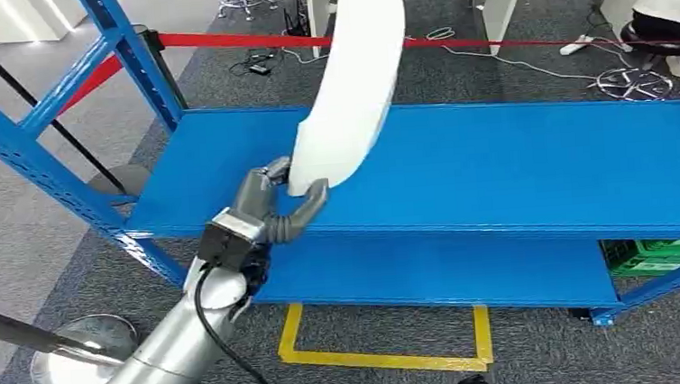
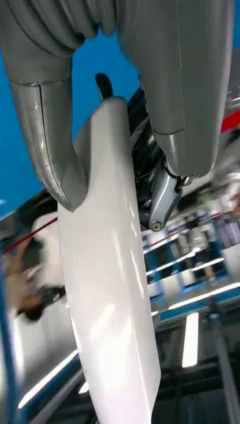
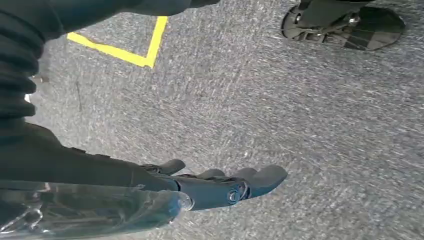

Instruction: Take the parts from the cabinet and place them on the table.

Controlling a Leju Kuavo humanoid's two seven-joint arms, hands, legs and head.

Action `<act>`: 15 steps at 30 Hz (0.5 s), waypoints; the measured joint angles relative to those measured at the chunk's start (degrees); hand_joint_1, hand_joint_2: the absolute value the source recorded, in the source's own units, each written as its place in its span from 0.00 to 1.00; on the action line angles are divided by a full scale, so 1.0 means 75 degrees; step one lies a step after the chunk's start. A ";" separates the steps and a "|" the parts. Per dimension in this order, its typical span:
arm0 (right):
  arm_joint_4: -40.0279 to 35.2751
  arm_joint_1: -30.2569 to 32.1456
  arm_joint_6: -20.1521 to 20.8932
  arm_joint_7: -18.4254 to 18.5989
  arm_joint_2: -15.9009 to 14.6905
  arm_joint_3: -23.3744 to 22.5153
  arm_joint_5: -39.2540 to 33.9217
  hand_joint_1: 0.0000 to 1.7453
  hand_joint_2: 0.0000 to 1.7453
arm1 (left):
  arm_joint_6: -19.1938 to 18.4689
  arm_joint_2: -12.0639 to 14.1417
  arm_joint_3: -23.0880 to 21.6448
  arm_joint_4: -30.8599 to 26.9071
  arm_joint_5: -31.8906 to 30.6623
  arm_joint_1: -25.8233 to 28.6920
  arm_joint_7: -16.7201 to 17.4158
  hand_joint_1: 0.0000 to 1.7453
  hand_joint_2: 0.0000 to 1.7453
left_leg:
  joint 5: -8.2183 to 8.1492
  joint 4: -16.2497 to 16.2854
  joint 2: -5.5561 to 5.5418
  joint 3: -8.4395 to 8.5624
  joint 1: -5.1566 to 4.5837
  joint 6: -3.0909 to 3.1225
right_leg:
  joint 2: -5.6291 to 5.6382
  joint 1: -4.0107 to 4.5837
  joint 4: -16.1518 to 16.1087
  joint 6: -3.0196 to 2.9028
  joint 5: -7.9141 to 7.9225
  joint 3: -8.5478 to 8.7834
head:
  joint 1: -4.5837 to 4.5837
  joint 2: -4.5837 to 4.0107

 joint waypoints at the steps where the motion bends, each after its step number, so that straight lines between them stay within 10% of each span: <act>1: 0.0000 0.0026 -0.0009 0.0003 0.0000 -0.0003 -0.0012 0.00 1.00 | -0.0083 -0.0015 -0.0094 -0.0121 0.0139 0.0168 -0.0044 1.00 1.00 | 0.0000 0.0000 0.0000 0.0000 0.0000 0.0000 | 0.0000 0.0000 0.0000 0.0000 0.0000 0.0000 | 0.0006 0.0000; 15: 0.0000 0.0064 -0.0050 -0.0026 0.0000 -0.0128 -0.0052 0.00 1.00 | -0.0980 -0.0041 -0.0653 -0.1376 0.1406 0.1449 -0.0513 1.00 1.00 | 0.0004 0.0000 0.0001 -0.0002 0.0001 0.0003 | 0.0000 0.0002 0.0000 0.0000 0.0001 -0.0002 | 0.0003 0.0000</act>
